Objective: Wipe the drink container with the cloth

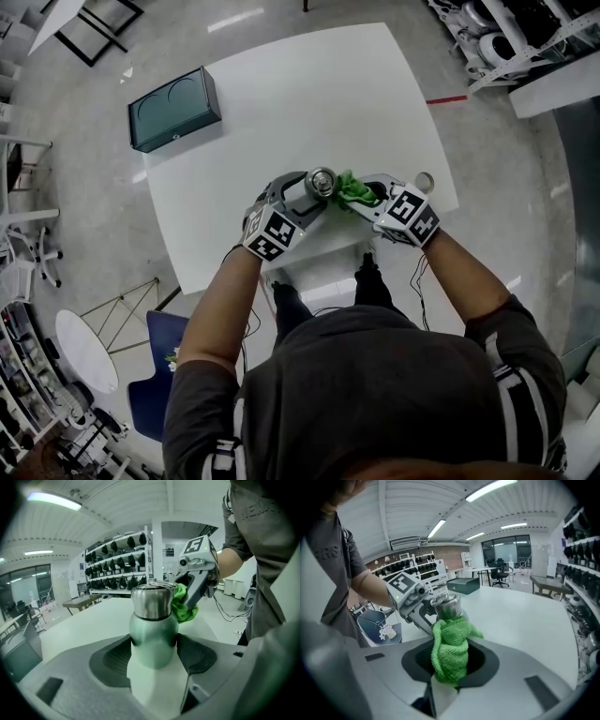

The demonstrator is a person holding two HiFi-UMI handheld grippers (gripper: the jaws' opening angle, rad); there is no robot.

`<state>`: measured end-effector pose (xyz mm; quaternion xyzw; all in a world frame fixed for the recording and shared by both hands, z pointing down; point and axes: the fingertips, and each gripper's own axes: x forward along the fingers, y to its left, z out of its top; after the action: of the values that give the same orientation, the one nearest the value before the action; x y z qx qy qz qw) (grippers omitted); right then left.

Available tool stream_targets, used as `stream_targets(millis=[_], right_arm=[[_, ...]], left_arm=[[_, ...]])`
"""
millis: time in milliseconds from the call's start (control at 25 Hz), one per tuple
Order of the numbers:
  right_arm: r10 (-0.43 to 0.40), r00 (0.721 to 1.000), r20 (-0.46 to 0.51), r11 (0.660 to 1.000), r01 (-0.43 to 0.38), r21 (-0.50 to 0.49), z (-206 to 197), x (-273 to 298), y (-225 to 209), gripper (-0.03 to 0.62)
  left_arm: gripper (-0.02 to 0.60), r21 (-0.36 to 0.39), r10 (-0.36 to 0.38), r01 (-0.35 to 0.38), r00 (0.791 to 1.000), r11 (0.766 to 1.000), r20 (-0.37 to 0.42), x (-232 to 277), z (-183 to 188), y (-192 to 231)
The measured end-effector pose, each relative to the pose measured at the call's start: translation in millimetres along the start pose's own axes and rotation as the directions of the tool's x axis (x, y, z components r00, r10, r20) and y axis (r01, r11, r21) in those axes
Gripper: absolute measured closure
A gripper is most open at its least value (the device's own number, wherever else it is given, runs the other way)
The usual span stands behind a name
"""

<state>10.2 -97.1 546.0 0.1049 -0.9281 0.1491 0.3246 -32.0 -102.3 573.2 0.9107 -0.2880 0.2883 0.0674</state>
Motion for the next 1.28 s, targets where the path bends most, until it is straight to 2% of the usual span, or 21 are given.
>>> stream_targets(millis=[120, 240, 400, 560, 800, 960, 1120, 1280], right_arm=[[-0.021, 1.0, 0.0, 0.999, 0.021, -0.045, 8.3, 0.2, -2.3, 0.513], [-0.022, 0.999, -0.033, 0.999, 0.021, -0.032, -3.2, 10.5, -5.9, 0.513], [-0.013, 0.992, -0.128, 1.0, 0.009, -0.03, -35.9, 38.2, -5.4, 0.513], [0.0, 0.991, -0.131, 1.0, -0.004, -0.029, -42.5, 41.9, -3.7, 0.513], [-0.033, 0.999, -0.005, 0.998, 0.033, -0.063, 4.7, -0.7, -13.5, 0.513], [-0.026, 0.999, -0.02, 0.996, 0.024, -0.082, 9.7, 6.3, -17.0, 0.513], [-0.03, 0.998, -0.057, 0.998, 0.026, -0.06, -8.6, 9.6, -19.6, 0.513], [-0.037, 0.998, -0.048, 0.998, 0.035, -0.045, -14.3, 3.0, -21.4, 0.513]], left_arm=[[0.279, -0.05, 0.055, -0.055, 0.998, 0.997, -0.003, -1.0, -0.4, 0.0], [0.279, -0.104, 0.104, -0.104, 0.995, 0.989, -0.003, 0.1, 0.2, 1.4], [0.281, -0.098, 0.125, -0.127, 0.992, 0.987, -0.018, 1.6, -0.9, 2.4], [0.281, -0.083, 0.113, -0.114, 0.993, 0.99, -0.017, 1.5, -1.9, 2.2], [0.281, -0.055, 0.084, -0.085, 0.996, 0.995, -0.018, 1.6, -1.0, 0.9], [0.281, -0.049, 0.053, -0.054, 0.998, 0.997, -0.02, -0.6, -3.0, 1.8], [0.277, 0.023, -0.005, 0.007, 0.997, 1.0, -0.074, -6.0, -0.9, -0.8], [0.259, 0.111, -0.067, 0.076, 0.995, 0.991, -0.078, -29.3, 24.8, 0.0]])
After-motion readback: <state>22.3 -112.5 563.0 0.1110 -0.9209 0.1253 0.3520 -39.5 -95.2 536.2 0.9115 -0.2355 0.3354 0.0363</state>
